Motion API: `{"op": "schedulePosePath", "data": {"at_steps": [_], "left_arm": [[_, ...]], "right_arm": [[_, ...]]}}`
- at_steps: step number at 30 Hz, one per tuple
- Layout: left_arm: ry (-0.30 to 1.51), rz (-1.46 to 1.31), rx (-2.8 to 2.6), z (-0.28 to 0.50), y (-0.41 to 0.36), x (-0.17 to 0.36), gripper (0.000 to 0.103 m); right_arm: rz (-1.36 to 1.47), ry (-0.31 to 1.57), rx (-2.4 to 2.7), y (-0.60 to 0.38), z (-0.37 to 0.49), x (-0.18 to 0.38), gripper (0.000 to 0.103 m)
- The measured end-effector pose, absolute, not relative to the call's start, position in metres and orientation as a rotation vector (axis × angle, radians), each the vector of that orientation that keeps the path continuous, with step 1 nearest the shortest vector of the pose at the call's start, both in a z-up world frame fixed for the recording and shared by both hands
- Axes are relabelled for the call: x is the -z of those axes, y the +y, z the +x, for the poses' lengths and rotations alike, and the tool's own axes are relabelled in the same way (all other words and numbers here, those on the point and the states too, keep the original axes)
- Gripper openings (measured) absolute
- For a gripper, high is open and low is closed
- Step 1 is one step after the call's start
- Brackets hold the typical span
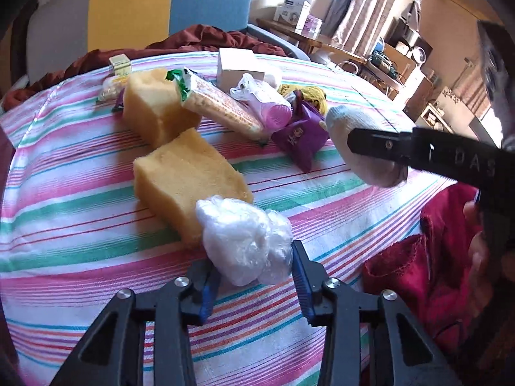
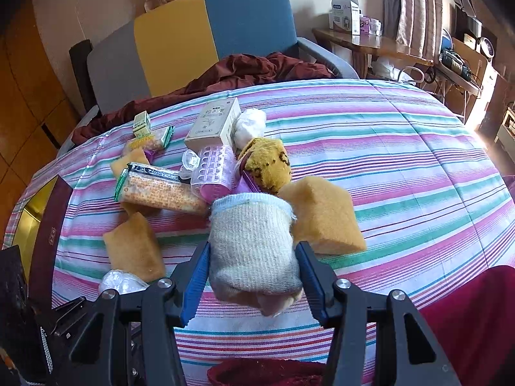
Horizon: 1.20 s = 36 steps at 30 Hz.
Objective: Organize objects
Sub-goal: 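Grasp the white knitted roll with right tool while left grasps clear plastic bundle, then carry the knitted roll and plastic bundle over the gold tray with both tools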
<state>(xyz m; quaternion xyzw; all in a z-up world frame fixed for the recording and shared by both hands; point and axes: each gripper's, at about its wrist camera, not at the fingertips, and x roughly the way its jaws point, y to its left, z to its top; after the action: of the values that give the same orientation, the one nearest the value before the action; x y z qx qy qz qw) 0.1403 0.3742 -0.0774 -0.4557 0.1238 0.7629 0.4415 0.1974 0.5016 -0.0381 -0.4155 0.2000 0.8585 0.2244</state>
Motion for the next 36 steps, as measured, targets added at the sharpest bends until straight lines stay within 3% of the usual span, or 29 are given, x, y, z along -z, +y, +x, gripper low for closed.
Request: {"op": "schedulePosePath", "data": {"at_steps": [11,17,36], "left_arm": [[0.243,-1.126,-1.889,0.139,0.333,0.077,0.038],[0.181,-1.161,-1.909,0.136,0.301,0.07,0.038],[-0.053,-1.11,-2.22,0.084,0.144,0.017,0.038]], "right_arm": [[-1.108,0.573,-2.506,0.483,0.192,0.032,0.054],[-1.104,0.489,-2.582,0.461,0.186,0.029,0.054],[-1.119,0.395,-2.837,0.371,0.166,0.013,0.054]]}}
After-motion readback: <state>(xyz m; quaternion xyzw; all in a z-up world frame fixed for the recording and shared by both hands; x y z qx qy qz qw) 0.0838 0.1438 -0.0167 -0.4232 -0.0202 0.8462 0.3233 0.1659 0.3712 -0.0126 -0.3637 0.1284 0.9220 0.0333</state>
